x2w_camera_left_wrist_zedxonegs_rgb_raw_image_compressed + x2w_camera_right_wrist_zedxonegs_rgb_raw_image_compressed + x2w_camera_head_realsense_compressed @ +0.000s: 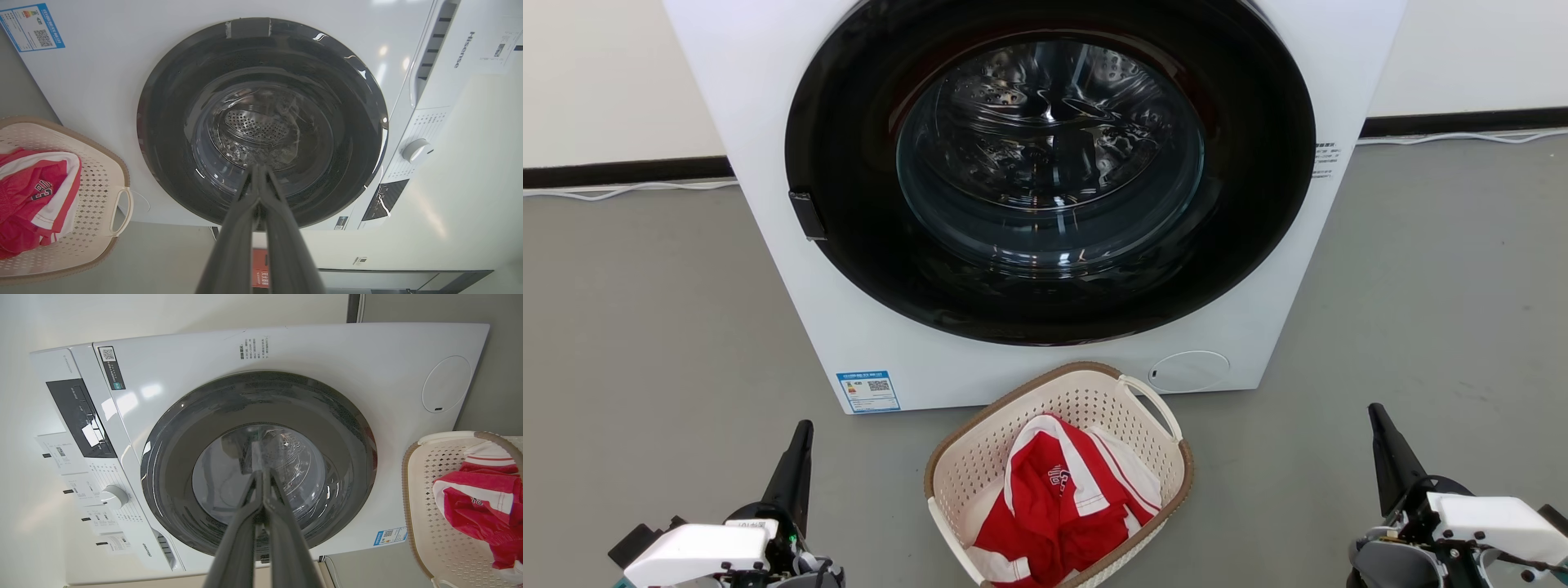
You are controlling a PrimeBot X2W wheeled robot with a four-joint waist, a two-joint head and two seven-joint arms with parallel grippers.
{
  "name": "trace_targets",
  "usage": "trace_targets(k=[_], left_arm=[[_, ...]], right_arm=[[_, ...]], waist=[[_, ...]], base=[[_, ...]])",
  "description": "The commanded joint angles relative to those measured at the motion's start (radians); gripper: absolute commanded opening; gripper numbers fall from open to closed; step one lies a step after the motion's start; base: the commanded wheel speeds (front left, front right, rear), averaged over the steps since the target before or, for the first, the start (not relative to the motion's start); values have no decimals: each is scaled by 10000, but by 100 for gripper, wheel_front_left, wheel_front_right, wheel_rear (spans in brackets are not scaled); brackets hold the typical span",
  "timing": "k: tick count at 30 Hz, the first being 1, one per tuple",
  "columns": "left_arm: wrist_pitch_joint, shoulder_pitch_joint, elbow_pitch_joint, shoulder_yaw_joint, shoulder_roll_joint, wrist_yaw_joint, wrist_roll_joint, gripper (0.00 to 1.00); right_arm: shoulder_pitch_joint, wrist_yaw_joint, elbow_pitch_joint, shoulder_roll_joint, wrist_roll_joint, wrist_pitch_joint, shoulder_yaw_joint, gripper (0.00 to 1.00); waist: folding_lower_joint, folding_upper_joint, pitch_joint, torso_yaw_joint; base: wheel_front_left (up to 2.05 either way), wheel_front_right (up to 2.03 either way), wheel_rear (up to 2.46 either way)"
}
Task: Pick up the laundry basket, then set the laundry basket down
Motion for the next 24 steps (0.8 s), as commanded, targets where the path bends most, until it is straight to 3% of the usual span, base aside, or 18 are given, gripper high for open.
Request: trace_targets(k=[1,24], left_arm=[[63,-562,-219,289,102,-73,19,0],[62,-562,-219,288,102,-73,19,0]], right_arm=[[-420,73,-253,-104,-94,78,185,0],[-420,73,-253,-104,-93,77,186,0]], waist=[[0,-1,0,0],[0,-1,0,0]], base=[[0,0,0],[0,0,0]])
